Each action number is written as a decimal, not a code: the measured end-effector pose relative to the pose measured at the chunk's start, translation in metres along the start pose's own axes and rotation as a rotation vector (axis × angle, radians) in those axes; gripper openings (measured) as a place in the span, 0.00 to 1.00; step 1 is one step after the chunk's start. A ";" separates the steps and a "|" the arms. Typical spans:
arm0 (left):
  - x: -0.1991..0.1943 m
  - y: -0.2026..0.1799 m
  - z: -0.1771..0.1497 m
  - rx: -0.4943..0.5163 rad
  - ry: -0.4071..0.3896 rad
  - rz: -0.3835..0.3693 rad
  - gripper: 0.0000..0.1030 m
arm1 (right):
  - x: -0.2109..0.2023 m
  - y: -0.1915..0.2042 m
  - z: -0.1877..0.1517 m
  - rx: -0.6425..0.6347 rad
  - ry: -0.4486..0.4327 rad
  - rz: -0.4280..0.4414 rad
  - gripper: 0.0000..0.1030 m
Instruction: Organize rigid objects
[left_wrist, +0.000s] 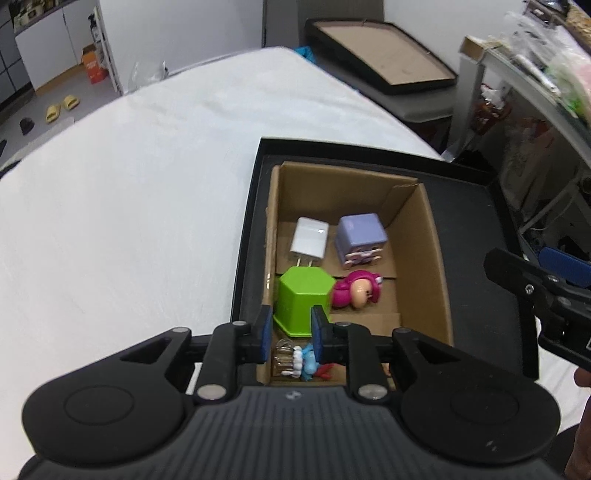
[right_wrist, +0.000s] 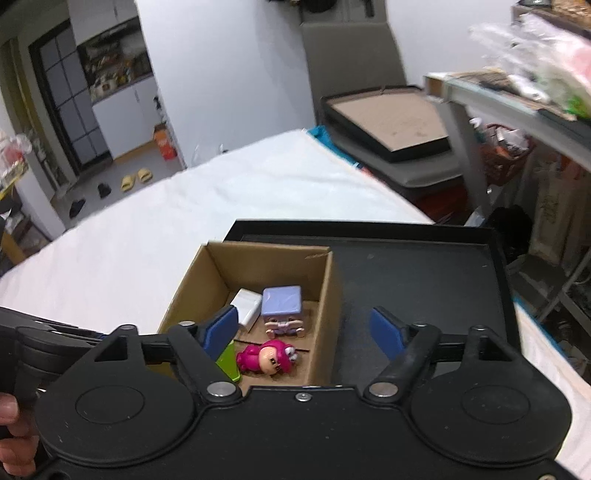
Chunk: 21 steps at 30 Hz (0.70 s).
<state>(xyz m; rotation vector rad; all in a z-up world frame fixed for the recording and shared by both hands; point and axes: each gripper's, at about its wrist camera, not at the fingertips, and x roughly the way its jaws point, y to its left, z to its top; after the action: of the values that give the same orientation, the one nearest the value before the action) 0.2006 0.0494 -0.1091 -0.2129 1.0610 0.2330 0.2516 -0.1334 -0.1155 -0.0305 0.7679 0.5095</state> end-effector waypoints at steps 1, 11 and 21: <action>-0.005 -0.001 -0.001 0.005 -0.008 -0.002 0.22 | -0.005 -0.002 0.000 0.009 -0.006 -0.003 0.81; -0.054 -0.014 -0.017 0.016 -0.081 -0.041 0.42 | -0.053 -0.019 -0.011 0.107 -0.041 -0.029 0.94; -0.102 -0.013 -0.040 0.014 -0.151 -0.082 0.66 | -0.105 -0.026 -0.028 0.173 -0.098 -0.071 1.00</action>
<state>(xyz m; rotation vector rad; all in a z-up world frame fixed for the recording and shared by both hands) 0.1230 0.0166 -0.0374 -0.2228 0.9015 0.1649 0.1815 -0.2075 -0.0698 0.1264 0.7097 0.3731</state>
